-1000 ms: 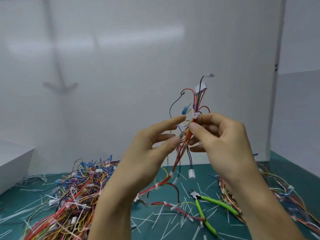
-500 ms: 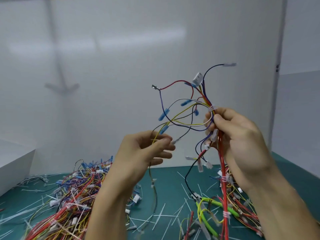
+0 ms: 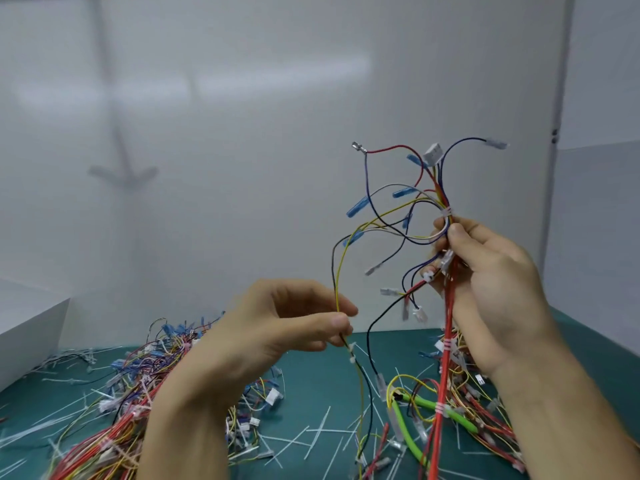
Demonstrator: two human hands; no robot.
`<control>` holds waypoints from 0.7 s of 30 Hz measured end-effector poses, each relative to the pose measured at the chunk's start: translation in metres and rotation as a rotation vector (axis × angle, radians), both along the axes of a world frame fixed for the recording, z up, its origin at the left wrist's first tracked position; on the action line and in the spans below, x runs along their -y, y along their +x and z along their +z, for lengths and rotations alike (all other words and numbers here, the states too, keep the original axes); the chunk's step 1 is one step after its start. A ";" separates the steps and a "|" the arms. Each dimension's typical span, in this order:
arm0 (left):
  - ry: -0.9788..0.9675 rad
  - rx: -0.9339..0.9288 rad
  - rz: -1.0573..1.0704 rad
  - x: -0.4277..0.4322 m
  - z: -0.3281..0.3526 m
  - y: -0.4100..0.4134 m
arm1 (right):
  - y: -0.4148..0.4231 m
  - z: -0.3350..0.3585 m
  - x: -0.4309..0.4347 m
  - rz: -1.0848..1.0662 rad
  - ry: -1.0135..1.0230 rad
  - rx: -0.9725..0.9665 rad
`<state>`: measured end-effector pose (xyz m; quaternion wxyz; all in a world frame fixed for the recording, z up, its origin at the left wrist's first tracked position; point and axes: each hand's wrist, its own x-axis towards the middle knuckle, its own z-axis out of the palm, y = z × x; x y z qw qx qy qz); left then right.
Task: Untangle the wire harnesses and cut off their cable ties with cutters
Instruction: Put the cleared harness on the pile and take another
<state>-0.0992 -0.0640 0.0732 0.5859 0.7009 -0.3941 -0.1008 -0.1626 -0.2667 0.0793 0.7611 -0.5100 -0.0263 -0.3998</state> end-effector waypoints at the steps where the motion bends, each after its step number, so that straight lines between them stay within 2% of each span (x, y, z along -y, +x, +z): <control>1: 0.022 -0.001 -0.010 0.002 0.000 0.000 | 0.000 0.000 0.000 -0.008 0.006 0.000; 7: 0.049 -0.034 -0.051 0.005 -0.003 0.000 | 0.000 0.001 0.003 -0.048 0.048 -0.001; 16: -0.234 -0.143 0.098 0.006 -0.003 0.007 | 0.001 0.000 0.001 -0.017 0.038 -0.014; 21: -0.264 -0.178 0.081 0.005 -0.003 0.007 | 0.005 -0.003 -0.006 0.006 0.023 -0.017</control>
